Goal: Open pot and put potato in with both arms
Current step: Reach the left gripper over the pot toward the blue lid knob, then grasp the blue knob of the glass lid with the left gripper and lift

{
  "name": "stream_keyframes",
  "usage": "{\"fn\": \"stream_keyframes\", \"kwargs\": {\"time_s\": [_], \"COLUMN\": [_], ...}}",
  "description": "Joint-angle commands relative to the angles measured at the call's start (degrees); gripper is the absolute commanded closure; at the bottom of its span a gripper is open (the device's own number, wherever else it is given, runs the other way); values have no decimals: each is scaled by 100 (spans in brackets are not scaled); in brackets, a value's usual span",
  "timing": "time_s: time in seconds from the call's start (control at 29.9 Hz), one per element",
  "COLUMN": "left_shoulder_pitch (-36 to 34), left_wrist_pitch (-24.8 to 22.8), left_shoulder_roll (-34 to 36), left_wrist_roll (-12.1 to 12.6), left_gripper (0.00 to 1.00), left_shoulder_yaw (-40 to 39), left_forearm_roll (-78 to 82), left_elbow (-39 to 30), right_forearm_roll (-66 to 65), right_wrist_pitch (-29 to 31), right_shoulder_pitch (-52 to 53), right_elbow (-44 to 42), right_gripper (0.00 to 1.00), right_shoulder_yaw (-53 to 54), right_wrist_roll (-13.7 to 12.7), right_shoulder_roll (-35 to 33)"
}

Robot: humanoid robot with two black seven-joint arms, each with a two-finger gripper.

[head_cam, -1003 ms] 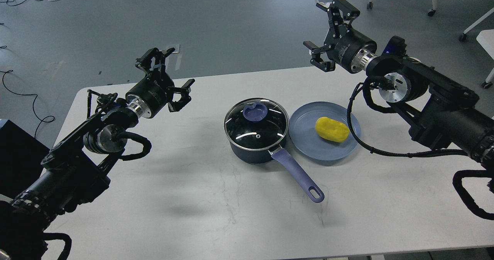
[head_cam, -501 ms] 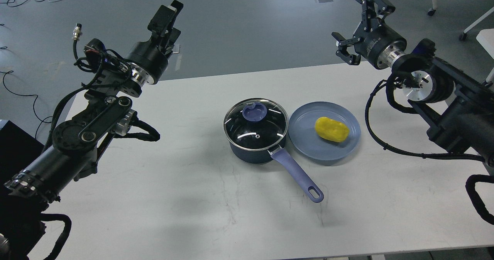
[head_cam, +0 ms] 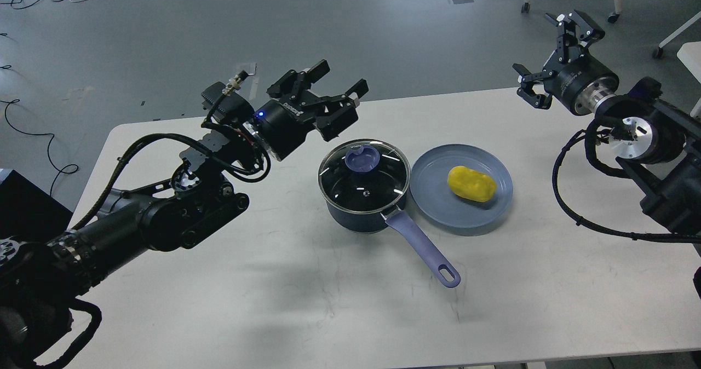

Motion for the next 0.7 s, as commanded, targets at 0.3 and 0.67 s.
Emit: {"fn": "stream_keyframes", "kwargs": {"time_s": [0.3, 0.67], "left_shoulder_pitch": [-351, -202], "left_wrist_pitch": [11, 6], "left_shoulder_roll": [-345, -618], "left_wrist_roll": [3, 3], "left_gripper": [2, 2], "left_shoulder_yaw": [803, 1076], "left_forearm_roll": [1173, 1120], "left_elbow": [467, 696], "right_forearm_roll": [15, 15], "right_wrist_pitch": [-113, -121], "right_shoulder_pitch": [-9, -18], "right_elbow": [-11, -2], "right_gripper": [0, 0], "right_shoulder_yaw": [-27, -71], "right_wrist_roll": [-52, -52], "right_shoulder_roll": [-81, -177]}}
